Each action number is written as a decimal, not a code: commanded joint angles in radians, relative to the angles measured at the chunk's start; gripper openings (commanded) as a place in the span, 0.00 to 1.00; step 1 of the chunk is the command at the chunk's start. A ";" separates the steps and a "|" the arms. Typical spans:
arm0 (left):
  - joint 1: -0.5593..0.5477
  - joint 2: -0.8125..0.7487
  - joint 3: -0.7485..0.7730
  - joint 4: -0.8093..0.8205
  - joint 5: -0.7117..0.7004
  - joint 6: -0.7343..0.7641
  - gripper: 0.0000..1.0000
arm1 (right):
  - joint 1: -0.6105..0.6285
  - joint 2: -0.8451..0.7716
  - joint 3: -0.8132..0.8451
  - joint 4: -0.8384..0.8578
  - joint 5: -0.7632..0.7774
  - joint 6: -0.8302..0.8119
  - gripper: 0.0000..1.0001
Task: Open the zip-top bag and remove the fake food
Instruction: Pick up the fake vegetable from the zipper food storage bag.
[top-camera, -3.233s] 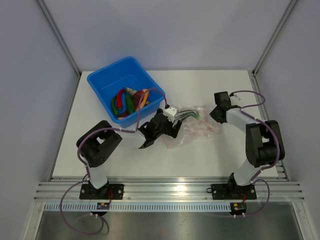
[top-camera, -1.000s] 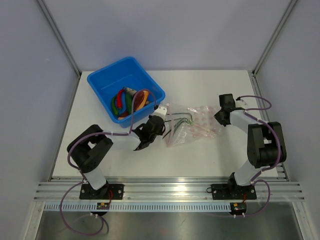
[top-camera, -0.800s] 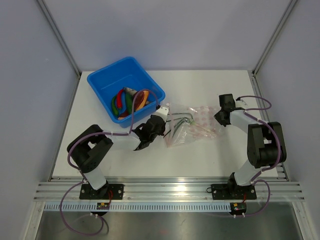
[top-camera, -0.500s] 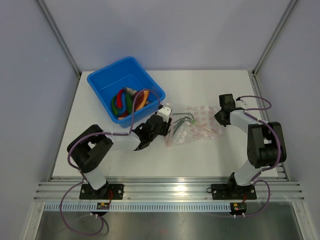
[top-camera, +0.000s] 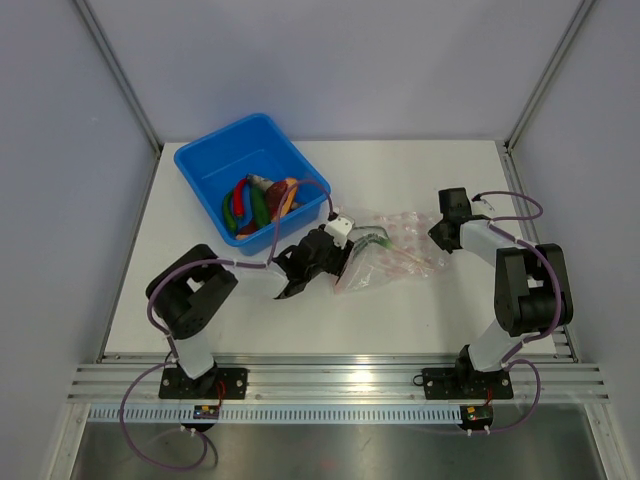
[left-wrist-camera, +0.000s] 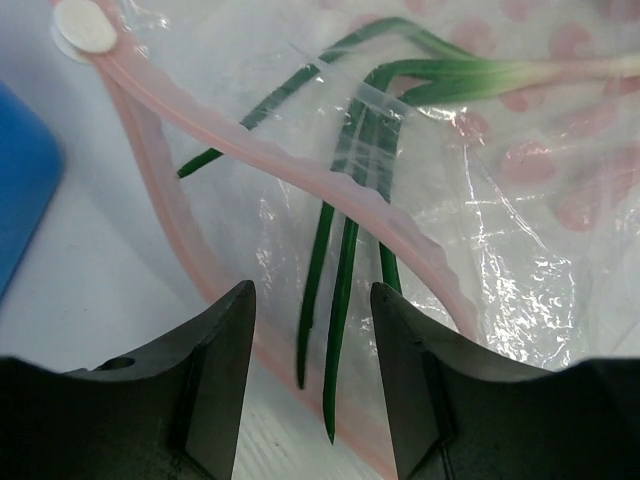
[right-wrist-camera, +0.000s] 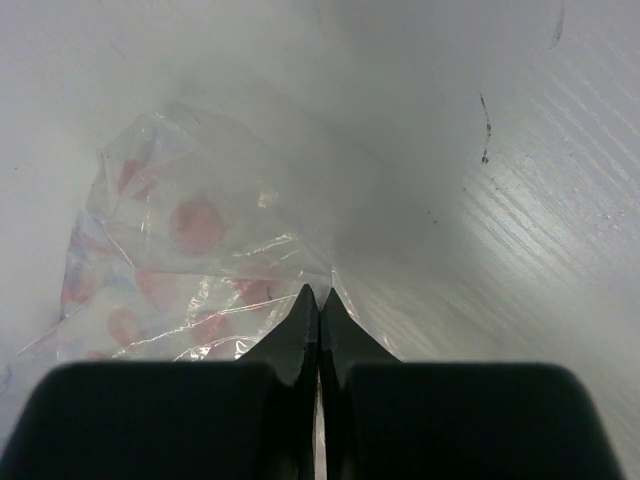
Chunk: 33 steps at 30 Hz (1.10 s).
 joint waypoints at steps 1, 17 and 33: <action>-0.007 0.033 0.065 -0.008 0.009 0.020 0.52 | -0.007 -0.038 0.009 0.013 -0.006 -0.008 0.00; -0.021 0.130 0.187 -0.135 0.076 0.038 0.49 | -0.009 -0.040 0.006 0.024 -0.024 -0.013 0.00; -0.021 0.185 0.269 -0.236 0.104 0.031 0.12 | -0.012 -0.044 0.005 0.025 -0.027 -0.014 0.00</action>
